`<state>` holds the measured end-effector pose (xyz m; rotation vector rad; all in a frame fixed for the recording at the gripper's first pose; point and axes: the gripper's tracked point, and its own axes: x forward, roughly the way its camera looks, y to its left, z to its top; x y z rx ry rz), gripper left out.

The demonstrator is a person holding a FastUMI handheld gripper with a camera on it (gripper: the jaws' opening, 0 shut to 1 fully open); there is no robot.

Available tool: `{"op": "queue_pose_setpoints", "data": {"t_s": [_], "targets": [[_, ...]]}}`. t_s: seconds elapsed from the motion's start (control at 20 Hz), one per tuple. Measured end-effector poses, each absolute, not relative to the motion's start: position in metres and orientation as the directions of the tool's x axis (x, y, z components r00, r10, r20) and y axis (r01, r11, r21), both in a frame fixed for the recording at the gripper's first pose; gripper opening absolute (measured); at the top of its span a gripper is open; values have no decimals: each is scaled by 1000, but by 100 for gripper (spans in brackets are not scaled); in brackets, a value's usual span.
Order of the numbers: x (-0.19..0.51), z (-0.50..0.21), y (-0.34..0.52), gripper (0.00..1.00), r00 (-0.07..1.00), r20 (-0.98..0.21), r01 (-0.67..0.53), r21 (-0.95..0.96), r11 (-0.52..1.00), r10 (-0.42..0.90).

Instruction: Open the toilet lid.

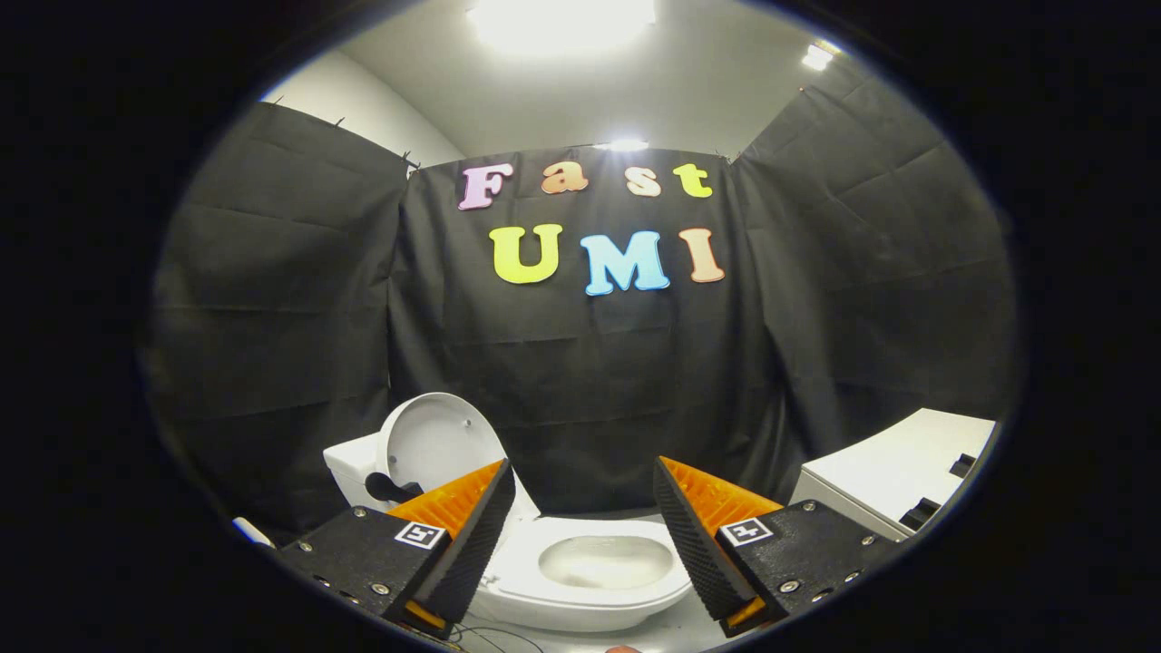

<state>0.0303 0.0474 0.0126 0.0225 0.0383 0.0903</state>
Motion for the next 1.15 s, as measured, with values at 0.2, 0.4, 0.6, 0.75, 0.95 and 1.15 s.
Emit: {"op": "queue_pose_setpoints", "data": {"t_s": [0.2,0.4,0.6,0.75,0.95,1.15], "targets": [[18,6,24,94,998,-42,-55,43,998,57],[11,-6,4,94,998,-60,-35,39,999,37],[5,-14,-12,94,998,-68,-17,28,999,19],[4,-15,-18,94,998,-62,-10,28,1000,11],[4,-21,-19,94,997,-74,-10,35,999,12],[4,-28,-17,94,996,-89,-15,35,999,18]]}}
